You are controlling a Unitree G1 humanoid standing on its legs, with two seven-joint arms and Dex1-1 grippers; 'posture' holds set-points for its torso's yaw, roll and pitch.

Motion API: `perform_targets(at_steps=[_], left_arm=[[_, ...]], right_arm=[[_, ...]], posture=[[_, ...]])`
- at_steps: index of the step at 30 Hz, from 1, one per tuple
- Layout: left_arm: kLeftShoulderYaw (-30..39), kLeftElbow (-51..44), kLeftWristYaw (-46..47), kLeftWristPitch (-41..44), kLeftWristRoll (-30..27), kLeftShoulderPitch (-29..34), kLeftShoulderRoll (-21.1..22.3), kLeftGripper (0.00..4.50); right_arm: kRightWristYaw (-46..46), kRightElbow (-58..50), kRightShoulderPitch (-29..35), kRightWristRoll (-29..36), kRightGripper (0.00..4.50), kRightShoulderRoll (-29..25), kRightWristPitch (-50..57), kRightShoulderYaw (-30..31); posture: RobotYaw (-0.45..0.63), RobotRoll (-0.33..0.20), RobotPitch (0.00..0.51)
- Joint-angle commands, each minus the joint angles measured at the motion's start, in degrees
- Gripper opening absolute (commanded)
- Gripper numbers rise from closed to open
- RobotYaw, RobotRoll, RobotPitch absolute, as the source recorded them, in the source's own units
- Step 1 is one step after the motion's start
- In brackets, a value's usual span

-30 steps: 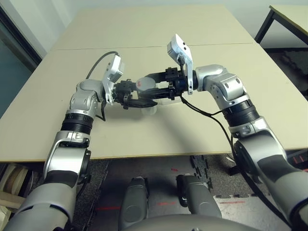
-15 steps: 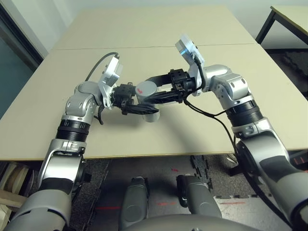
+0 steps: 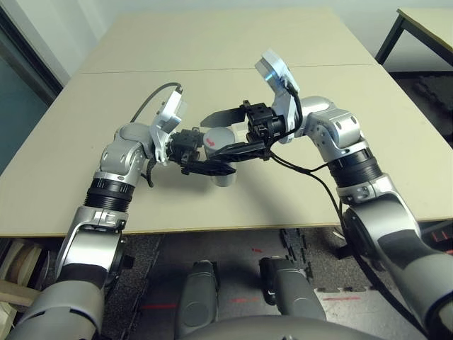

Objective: Pour the medicine from the bottle into the box.

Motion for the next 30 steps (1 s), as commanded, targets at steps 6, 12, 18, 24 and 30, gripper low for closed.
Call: perform_targets(at_steps=[6,12,18,24,30], left_arm=[[-0.2,2.0,0.2,-1.7,1.3,-0.6,-0.5,2.64],[0.0,2.4,0.2,-2.0,1.4,-1.0,-0.7,2.64],[0.4,2.3,0.5,-2.1,1.2,-0.9,-0.4,2.64],[0.7,2.2,0.9,-2.2,1.2,0.0,0.3,2.64],[1.4,4.0,1.0,-3.2,1.8,0.4,1.1,2.64]], right_arm=[[-3.2,1.3,-0.9,-3.0,4.50,0.7,-2.8,1.5],[-5.2,3.3,-0.5,-5.2,4.50,1.4,-5.9,1.9],[-6.1,4.7,0.0,-5.9,4.50,0.7,-7.1,1.5],[-7.4,4.0,0.9,-4.7,4.50,-1.1,-6.4,-0.5],[-8.1,0.8,1.8,-2.8,4.50,-4.9,-4.4,-3.2]], posture=[[-0.04,0.000,0.098],[-0.04,0.000,0.096],[-0.04,0.000,0.095],[-0.04,0.000,0.093],[-0.06,0.000,0.088]])
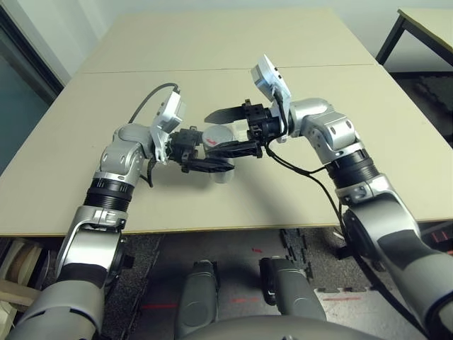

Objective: Pour the medicine from the bottle into the box.

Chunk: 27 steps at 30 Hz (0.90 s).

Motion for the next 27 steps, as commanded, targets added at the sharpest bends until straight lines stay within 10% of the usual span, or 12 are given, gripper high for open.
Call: perform_targets(at_steps=[1,13,27], left_arm=[[0.2,1.7,-1.1,-1.5,0.9,0.5,1.0,2.64],[1.2,6.2,-0.9,-4.4,1.6,-0.4,2.4,2.64],[1.5,9.2,0.5,-7.0,2.7,-2.6,0.9,2.64]], right_arm=[[-2.1,-2.5,0.7,1.1,4.50,-3.6,2.0,-3.6],[-2.6,-4.8,1.1,2.4,4.50,-10.8,4.8,-6.2],[-10.6,-8.7,0.1,-0.7,4.50,-1.7,8.1,0.7]], posture=[[-0.06,0.000,0.088],[-0.07,0.000,0.088],[-0.06,0.000,0.095]])
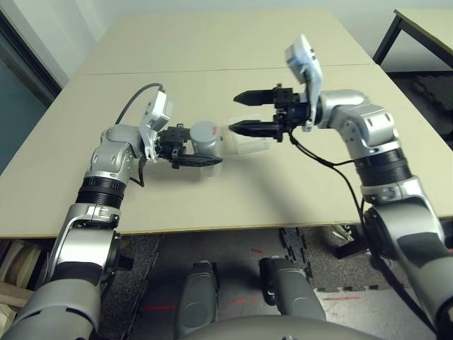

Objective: Pour the medicine from the bottle into the box.

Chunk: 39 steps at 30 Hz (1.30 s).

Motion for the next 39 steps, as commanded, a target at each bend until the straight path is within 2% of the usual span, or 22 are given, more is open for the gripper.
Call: perform_targets(at_steps=[1,13,24,31,39], left_arm=[[0.4,0.5,0.1,-0.5,0.7,-1.0,-0.2,2.64],[0.6,-0.2,1.0,-0.3,0.6,-1.4,-0.5,2.64],[0.6,0.2,0.9,-0.2,0.6,-2.4,-1.4,2.64],[0.7,0.0,1.0,0.1,0.5,-2.2,-1.3,2.64],[1.1,-0.8,1.3,0.3,0.2,-1.1,-0.8,2.64]], right_arm=[[-0.5,-1.3,-1.0,-0.7,4.50,1.2,0.2,1.8],[-0.8,-0.5,-1.9,-1.3,4.50,3.9,-0.5,3.7],[-5.7,3.7,-2.6,-4.6,4.50,8.0,-3.5,3.7],[-5.4,5.2,-3.0,-4.5,4.50,6.8,-3.8,2.1],[-4.7,1.9,-2.0,-2.3,4.50,2.4,-1.8,-0.1]], posture=[[-0.06,0.000,0.096],[-0.05,0.000,0.096],[-0.05,0.000,0.092],[-0.05,0.000,0.091],[-0.06,0.000,0.090]])
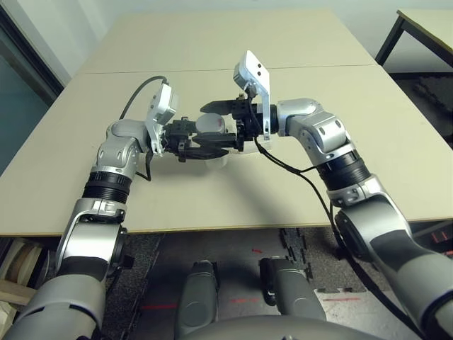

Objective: Pour the medicine from the bottle into the box.

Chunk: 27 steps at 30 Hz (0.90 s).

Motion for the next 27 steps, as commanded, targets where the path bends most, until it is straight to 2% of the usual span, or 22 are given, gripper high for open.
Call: perform_targets(at_steps=[1,11,15,19,27], left_arm=[[0.3,-0.7,-1.1,0.1,0.1,0.8,0.7,2.64],[1.0,-0.4,-1.1,0.4,0.4,0.9,0.7,2.64],[1.1,-0.2,-1.0,0.5,0.5,0.9,0.7,2.64],[1.2,0.5,-0.9,0.2,0.6,0.6,0.6,2.64],[1.1,1.3,-0.7,-0.3,0.9,0.4,0.0,2.64]], right_arm=[[-0.5,-1.3,0.1,0.8,4.50,-2.9,1.0,-3.1],[1.3,-2.7,1.0,2.6,4.50,-10.8,2.8,-5.6],[1.5,-2.7,1.3,2.8,4.50,-12.5,3.0,-6.1],[1.3,-4.4,1.1,4.4,4.50,-12.1,5.1,-6.5],[0.9,-9.3,0.5,6.8,4.50,-7.3,9.6,-4.3]], posture=[[-0.06,0.000,0.090],[-0.07,0.000,0.091],[-0.07,0.000,0.091],[-0.08,0.000,0.091],[-0.08,0.000,0.092]])
